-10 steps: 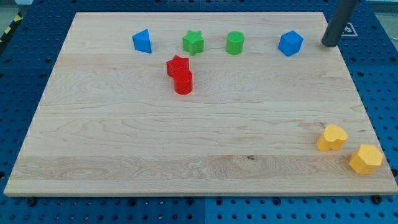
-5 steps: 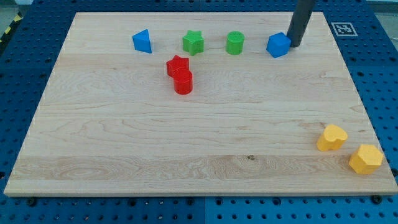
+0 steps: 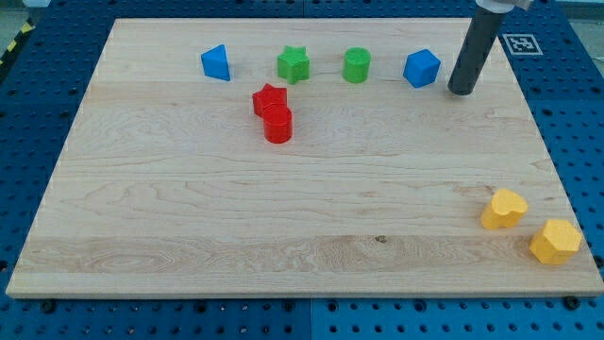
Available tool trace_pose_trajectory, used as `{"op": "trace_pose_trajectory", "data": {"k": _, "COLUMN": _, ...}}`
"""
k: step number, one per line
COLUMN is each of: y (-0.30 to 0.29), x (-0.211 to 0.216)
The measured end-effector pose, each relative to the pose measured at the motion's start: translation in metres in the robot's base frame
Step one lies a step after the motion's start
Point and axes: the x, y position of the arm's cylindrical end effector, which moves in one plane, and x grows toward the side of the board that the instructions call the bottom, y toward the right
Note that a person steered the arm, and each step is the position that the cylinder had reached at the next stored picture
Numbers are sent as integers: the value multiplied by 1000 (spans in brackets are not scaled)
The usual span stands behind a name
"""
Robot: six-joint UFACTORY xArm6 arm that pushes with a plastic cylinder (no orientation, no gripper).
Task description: Push the blue cube slightly to the left
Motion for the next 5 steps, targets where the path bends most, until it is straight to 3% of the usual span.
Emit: {"op": "trace_pose_trajectory", "data": {"k": 5, "y": -54, "x": -12}}
